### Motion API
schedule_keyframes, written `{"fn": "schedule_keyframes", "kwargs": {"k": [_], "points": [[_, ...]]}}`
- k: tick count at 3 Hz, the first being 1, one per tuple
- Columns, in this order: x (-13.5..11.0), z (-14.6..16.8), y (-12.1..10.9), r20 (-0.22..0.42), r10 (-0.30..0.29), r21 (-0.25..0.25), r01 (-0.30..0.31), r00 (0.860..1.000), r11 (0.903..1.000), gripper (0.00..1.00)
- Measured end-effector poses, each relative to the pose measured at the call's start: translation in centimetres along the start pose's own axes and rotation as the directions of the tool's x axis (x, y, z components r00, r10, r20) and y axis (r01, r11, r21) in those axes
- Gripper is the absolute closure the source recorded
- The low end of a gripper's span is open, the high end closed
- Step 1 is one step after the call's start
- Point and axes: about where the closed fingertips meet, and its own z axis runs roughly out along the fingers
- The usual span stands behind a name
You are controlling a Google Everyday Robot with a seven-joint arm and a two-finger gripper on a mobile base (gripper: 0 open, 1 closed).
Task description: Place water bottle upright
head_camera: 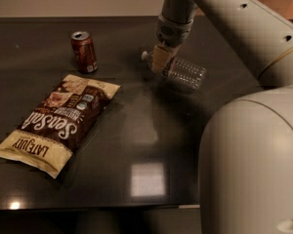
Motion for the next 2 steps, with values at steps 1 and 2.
{"fn": "schedule_keyframes", "kwargs": {"k": [1,2], "points": [[-2.0,-4.2,2.1,0.163,-0.098,-0.044,0.106,0.982,0.9933,1.0],[-3.4,-7.5,4.7,0.362,-0.186,-0.092,0.233,0.914,0.9681,1.0]]}}
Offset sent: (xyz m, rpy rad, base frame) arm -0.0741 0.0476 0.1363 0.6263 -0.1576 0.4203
